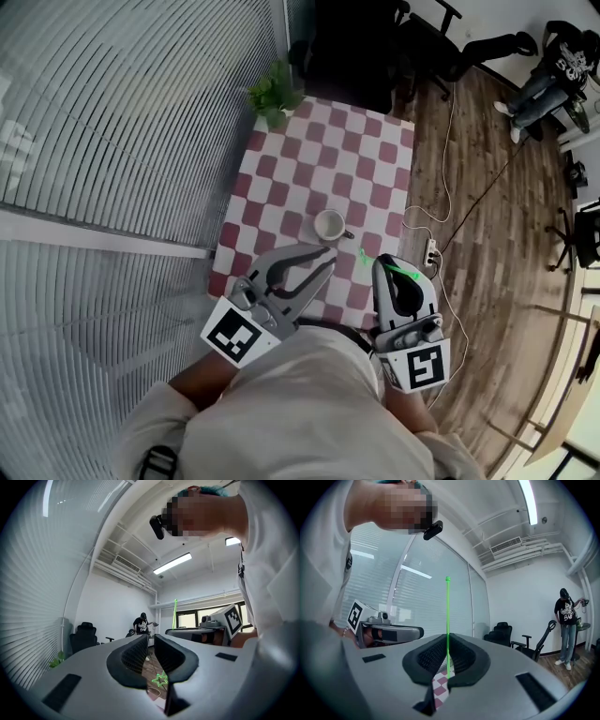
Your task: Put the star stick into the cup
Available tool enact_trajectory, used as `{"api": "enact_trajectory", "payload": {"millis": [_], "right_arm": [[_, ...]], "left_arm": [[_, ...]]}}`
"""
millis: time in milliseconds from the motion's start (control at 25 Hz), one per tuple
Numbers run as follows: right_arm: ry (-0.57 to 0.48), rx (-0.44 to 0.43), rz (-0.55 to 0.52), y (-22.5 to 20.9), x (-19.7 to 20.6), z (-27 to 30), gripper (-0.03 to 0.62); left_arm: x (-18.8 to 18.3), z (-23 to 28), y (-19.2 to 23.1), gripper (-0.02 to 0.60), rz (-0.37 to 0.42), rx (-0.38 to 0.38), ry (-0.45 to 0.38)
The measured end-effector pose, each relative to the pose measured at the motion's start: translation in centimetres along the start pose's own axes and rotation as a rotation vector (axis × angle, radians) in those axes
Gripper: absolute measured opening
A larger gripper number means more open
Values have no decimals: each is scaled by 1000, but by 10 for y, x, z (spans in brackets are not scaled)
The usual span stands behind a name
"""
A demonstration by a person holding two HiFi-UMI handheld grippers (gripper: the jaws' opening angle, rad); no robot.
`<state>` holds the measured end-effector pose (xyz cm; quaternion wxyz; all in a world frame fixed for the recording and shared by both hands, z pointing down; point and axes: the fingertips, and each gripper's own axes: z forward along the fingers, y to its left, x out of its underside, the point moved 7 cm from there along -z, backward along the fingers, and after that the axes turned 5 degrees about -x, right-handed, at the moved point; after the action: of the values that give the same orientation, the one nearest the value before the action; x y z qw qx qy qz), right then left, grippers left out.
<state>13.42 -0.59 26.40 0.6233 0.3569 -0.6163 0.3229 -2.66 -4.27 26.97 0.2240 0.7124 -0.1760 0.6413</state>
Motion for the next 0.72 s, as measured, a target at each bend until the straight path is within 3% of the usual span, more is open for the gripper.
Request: {"api": "enact_trajectory", "payload": {"millis": [720], "right_arm": [[41, 60, 2, 1, 13, 25, 38]], "left_arm": [[16, 2, 37, 71, -5, 47, 54]]}}
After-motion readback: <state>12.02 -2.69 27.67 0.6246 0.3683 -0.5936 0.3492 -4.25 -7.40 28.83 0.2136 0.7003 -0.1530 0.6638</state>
